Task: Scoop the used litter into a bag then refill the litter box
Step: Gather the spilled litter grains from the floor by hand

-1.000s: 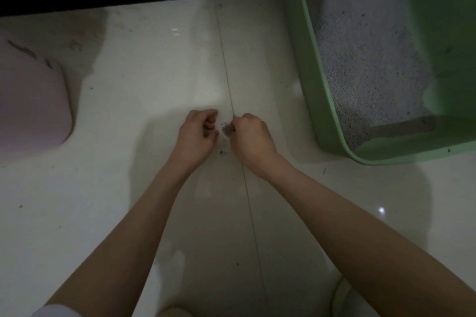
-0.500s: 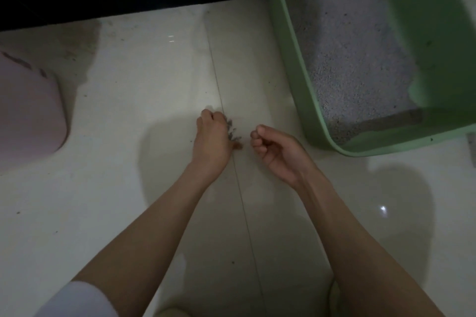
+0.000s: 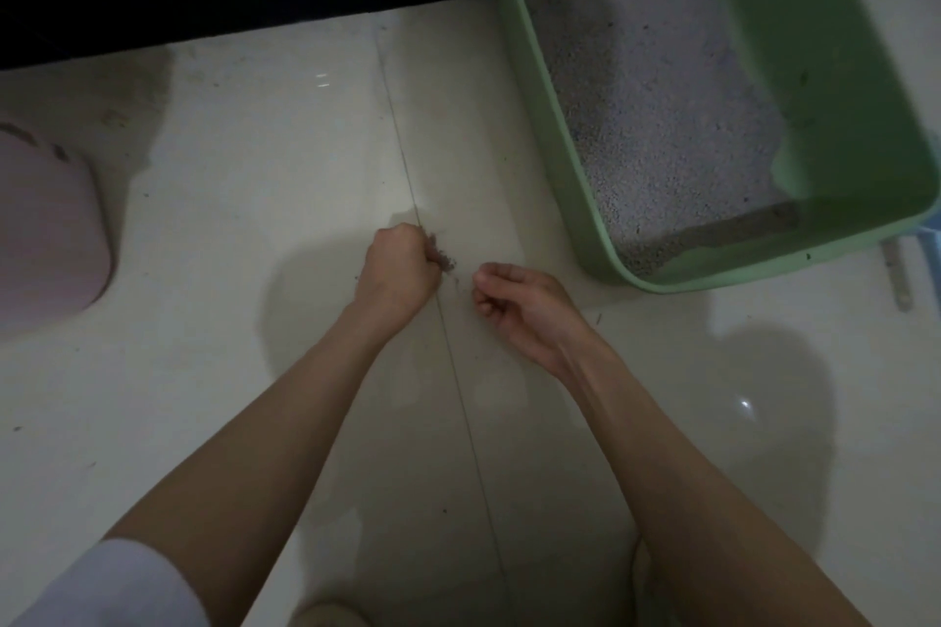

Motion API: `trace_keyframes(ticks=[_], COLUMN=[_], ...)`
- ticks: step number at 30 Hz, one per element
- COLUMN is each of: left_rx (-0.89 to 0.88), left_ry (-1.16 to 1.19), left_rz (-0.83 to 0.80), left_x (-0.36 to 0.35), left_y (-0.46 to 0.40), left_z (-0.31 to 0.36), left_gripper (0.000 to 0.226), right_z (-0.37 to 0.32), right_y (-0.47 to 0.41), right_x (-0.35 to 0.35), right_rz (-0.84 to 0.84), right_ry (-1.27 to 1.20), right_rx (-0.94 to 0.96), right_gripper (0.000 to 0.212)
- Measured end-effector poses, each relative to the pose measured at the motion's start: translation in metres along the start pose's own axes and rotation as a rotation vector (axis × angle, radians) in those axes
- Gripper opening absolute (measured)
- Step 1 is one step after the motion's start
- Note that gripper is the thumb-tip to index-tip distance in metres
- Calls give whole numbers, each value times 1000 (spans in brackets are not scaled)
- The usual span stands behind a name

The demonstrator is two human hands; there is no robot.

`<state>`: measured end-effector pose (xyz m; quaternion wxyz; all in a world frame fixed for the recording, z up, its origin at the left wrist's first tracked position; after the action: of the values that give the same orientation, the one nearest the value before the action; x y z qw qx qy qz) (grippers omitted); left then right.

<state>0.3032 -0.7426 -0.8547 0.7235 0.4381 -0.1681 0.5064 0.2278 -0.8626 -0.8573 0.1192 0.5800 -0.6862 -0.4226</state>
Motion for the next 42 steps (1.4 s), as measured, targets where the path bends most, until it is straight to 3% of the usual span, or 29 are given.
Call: trace_keyframes(ticks=[4, 7, 10, 16, 21, 25, 30, 36, 42], left_rx=[45, 102, 76, -92, -216, -231, -215, -213, -273], left_ry=[195, 447, 544, 443, 328, 301, 247, 253, 202], left_rz=[-2, 22, 10, -66, -102, -114, -132, -188, -113], left_x=[16, 40, 61, 80, 94, 99, 98, 90, 82], left_y=[6, 17, 34, 69, 89, 94, 94, 96, 95], left_z=[-6, -11, -1, 39, 60, 62, 58, 56, 54], left_gripper=[13, 11, 14, 14, 15, 9, 19, 25, 19], right_z=[4, 7, 11, 11, 8, 7, 8, 14, 17], right_y=[6, 6, 3, 8, 10, 12, 19, 14, 17], right_x=[3, 2, -10, -45, -59, -63, -65, -62, -58], right_rz=[21, 51, 39, -87, -153, -183, -215, -189, -192], right_ry=[-109, -234, -306, -455, -481, -510, -540, -498, -424], right_rx=[-34, -68, -114, -173, -140, -135, -141, -139, -130], right_gripper=[17, 25, 33, 39, 32, 33, 56, 33, 44])
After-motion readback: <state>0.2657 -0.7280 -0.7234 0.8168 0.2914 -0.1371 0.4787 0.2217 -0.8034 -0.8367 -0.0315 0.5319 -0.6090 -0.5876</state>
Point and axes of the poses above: each hand's wrist, its own y-axis away from the middle knuckle, its own x-axis out of the back of the hand, z = x × y, the point moved 5 cm from there along -y, towards the middle knuckle, and after that the axes turned 10 degrees about y, right-handed, at the moved point
